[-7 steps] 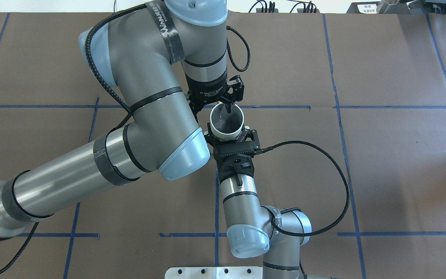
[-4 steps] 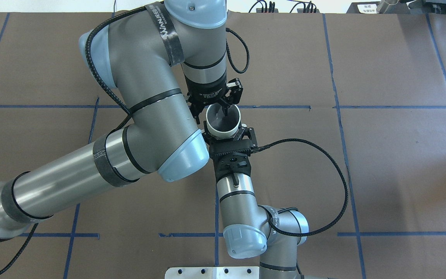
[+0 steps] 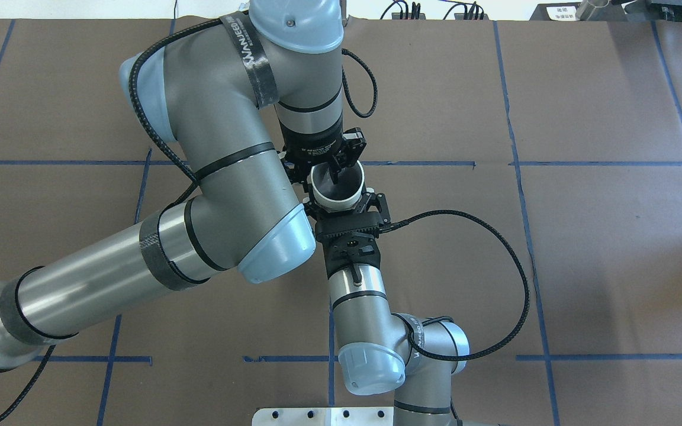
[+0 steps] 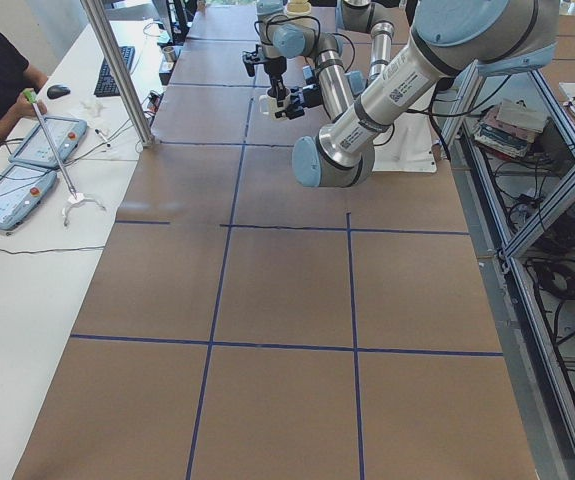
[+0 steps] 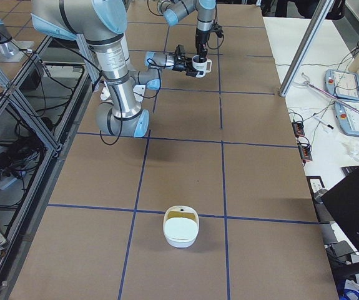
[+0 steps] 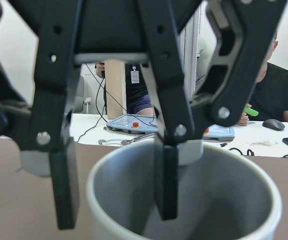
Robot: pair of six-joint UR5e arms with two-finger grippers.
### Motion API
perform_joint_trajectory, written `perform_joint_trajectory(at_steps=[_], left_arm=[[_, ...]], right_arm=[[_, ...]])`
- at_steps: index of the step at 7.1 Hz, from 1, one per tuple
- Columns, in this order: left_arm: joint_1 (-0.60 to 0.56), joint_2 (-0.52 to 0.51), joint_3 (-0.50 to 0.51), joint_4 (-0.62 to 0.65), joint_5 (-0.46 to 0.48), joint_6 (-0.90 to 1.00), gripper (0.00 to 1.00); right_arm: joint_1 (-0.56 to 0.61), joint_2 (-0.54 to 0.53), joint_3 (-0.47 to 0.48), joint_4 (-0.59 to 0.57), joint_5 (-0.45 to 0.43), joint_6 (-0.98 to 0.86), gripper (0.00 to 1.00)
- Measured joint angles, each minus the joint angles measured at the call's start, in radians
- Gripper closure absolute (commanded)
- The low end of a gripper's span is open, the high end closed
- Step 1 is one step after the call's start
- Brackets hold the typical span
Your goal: Left arm hands cup to right arm to dump lemon
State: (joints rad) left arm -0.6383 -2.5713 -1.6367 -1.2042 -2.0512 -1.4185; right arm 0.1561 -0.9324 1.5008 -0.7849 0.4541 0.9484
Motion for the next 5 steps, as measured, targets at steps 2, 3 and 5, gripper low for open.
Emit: perform_joint_trajectory(at_steps=[2,3,5], left_arm=[[0.0,0.009,-0.007,0.0,0.004,0.001,0.62],[0.0,0.01,-0.008,0.0,0.005,0.001,0.8],[0.001,0.011,-0.01,0.004,0.005,0.0,1.0]], right_arm=[[0.0,0.001,0.001,0.001,0.0,0.0,0.89],[0.0,0.001,0.001,0.001,0.0,0.0,0.88],[0.0,0.001,0.001,0.002,0.001,0.0,0.04]])
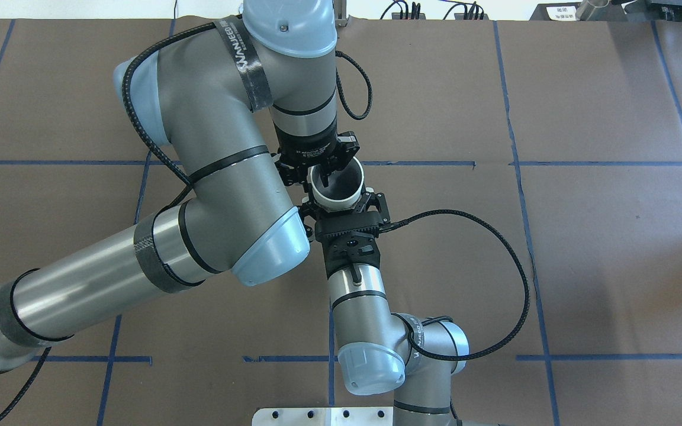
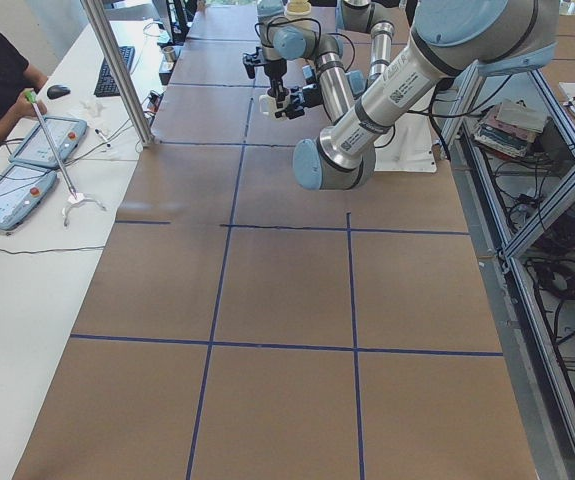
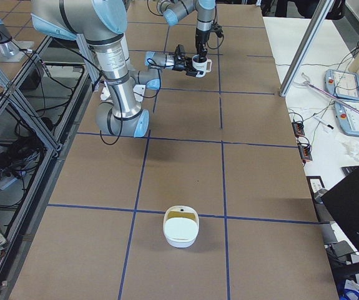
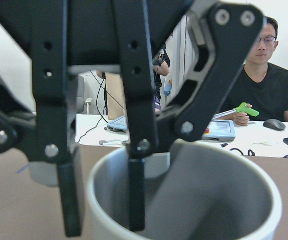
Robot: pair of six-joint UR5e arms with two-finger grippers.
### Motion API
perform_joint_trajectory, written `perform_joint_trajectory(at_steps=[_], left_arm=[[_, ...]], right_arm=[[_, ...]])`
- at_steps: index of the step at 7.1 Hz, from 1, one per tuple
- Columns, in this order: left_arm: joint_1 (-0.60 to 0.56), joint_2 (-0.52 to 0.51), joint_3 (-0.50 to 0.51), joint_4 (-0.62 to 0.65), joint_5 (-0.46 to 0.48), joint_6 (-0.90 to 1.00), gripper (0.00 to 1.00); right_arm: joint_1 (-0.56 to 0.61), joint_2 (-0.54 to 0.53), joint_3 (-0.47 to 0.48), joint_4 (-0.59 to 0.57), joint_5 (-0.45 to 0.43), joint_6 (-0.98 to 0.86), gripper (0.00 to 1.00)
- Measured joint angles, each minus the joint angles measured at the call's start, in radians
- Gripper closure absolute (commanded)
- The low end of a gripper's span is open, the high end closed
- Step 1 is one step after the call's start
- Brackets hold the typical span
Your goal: Left arm hands cup to right arm to dump lemon
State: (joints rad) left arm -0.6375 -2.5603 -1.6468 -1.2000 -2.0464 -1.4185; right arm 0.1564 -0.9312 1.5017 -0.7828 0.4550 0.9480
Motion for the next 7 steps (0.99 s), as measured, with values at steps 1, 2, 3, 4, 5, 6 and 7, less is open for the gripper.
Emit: perform_joint_trajectory(at_steps=[1,2,3,4,5,6,7], left_arm=[[0.0,0.0,-0.003,0.008,0.0,0.001,1.0],[0.0,-0.001,-0.015,0.026,0.0,0.001,1.0],[-0.001,-0.002,-0.031,0.043,0.0,0.001,1.0],[-0.002,-0.004,-0.052,0.056,-0.001,0.001,1.0],[-0.005,-0.004,-0.079,0.069,-0.001,0.0,1.0],[-0.011,-0.003,-0.117,0.076,-0.001,0.0,1.0],[-0.025,0.005,-0.161,0.078,-0.002,0.0,1.0]], right_arm=[[0.0,0.0,0.0,0.005,0.0,0.003,0.0],[0.0,0.0,0.0,0.01,0.001,0.006,0.0],[-0.002,-0.004,-0.003,0.011,0.0,0.006,0.0],[-0.009,-0.016,-0.007,0.012,0.0,0.006,0.0],[-0.019,-0.034,-0.013,0.011,-0.001,0.005,0.0],[-0.034,-0.047,-0.022,0.011,-0.001,0.005,0.0],[-0.046,-0.052,-0.029,0.013,0.002,0.005,0.0]])
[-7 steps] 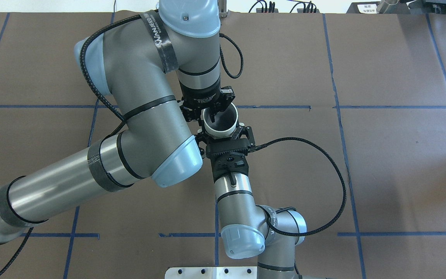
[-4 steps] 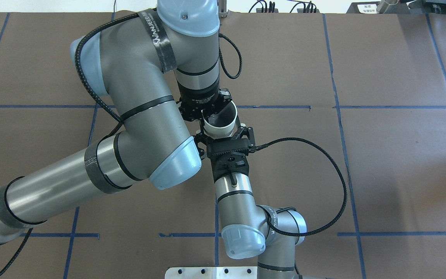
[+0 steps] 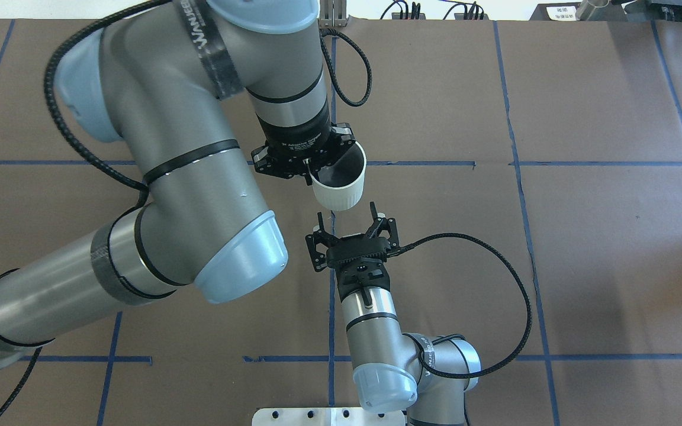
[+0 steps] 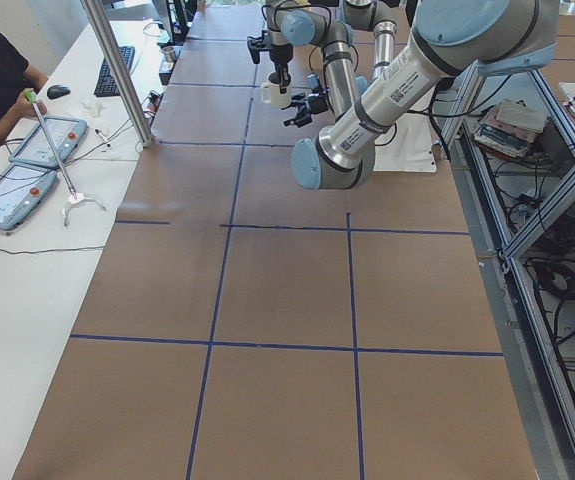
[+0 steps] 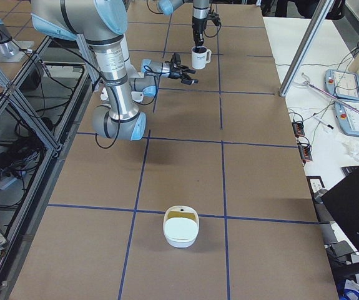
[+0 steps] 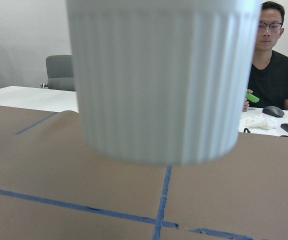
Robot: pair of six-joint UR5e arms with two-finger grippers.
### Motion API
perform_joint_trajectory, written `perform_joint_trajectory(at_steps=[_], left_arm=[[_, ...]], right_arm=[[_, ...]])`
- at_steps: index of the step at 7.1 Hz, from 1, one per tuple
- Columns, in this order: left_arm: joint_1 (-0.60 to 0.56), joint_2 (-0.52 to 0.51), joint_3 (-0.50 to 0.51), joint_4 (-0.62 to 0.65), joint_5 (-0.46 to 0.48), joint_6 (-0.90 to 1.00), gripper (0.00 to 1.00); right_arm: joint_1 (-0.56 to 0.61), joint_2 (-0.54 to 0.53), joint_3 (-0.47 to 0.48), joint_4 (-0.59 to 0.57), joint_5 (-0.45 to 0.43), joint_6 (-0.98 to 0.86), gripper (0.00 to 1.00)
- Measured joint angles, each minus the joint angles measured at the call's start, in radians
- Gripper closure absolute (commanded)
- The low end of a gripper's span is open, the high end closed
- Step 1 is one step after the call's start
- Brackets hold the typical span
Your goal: Left arm hands cup to right arm to dump lemon
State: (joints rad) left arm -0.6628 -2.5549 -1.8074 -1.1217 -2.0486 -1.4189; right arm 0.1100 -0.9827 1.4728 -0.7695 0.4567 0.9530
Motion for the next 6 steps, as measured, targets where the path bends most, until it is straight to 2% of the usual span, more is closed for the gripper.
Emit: perform_joint_trajectory(at_steps=[2,3,6], left_arm=[[-0.032,0.086,-0.119,-0.003,0.0,0.011,1.0],[-0.052,0.164,-0.198,-0.006,0.0,0.053,1.0],[-0.138,0.469,-0.423,-0.009,-0.005,0.341,1.0]], right_arm=[[-0.001,-0.004,0.002,0.027,0.028,0.001,0.0],[0.018,-0.024,0.013,0.072,0.072,-0.002,0.0],[0.116,-0.181,0.149,0.137,0.24,-0.031,0.0]])
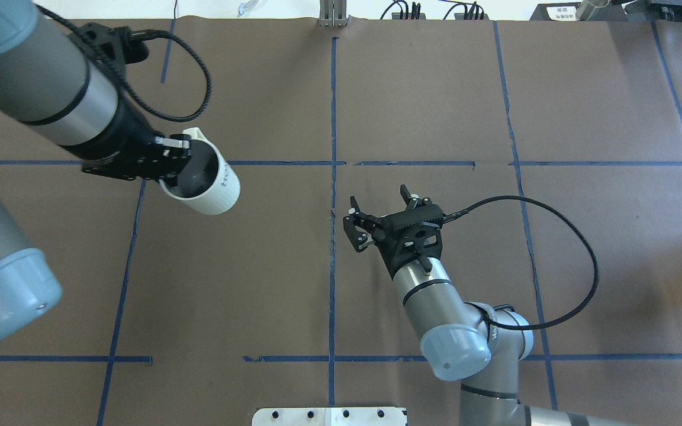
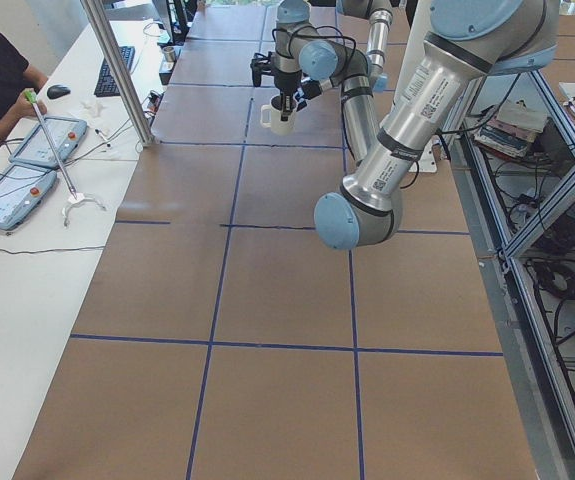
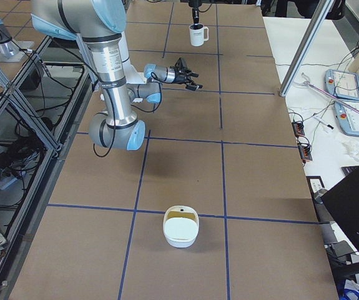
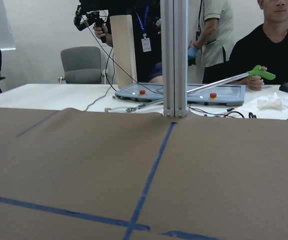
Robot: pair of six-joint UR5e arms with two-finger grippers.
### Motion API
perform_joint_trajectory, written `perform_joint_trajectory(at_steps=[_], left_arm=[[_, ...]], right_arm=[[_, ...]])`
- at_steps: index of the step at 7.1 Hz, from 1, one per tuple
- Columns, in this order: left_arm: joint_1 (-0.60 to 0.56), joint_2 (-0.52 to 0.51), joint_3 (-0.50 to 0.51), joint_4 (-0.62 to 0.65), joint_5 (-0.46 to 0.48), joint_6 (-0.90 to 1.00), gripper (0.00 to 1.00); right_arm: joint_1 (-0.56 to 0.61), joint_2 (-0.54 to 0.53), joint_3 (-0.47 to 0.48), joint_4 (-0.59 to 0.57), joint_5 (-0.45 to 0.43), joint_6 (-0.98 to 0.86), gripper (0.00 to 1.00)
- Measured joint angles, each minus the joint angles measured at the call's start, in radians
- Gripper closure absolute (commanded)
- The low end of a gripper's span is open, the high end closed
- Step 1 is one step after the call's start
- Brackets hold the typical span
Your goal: Left arm hands cup to right arm to dump lemon
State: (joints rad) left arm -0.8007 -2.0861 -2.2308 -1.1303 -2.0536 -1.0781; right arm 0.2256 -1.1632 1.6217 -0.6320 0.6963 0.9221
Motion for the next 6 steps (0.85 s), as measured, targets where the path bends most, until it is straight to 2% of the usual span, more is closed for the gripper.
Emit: perform_joint_trajectory(at_steps=[2,4,5,6], left_arm=[[-0.089,0.193,-0.056,-0.022,-0.004,0.229,1.0],[-0.172,0.326,-0.047,-0.086,-0.009,0.398,1.0],[-0.2,0.394,-0.014,-0.172,-0.01,0.449,1.0],[-0.234,0.454,0.045,-0.284,-0.021,0.491,1.0]], right_arm=[[0.1,-0.157,0.105,0.003,0.172,-0.003,0.0],[0.24,-0.3,0.197,0.0,0.413,-0.004,0.0],[0.346,-0.358,0.222,-0.006,0.595,-0.005,0.0],[0.53,-0.402,0.231,-0.036,0.893,-0.024,0.0]])
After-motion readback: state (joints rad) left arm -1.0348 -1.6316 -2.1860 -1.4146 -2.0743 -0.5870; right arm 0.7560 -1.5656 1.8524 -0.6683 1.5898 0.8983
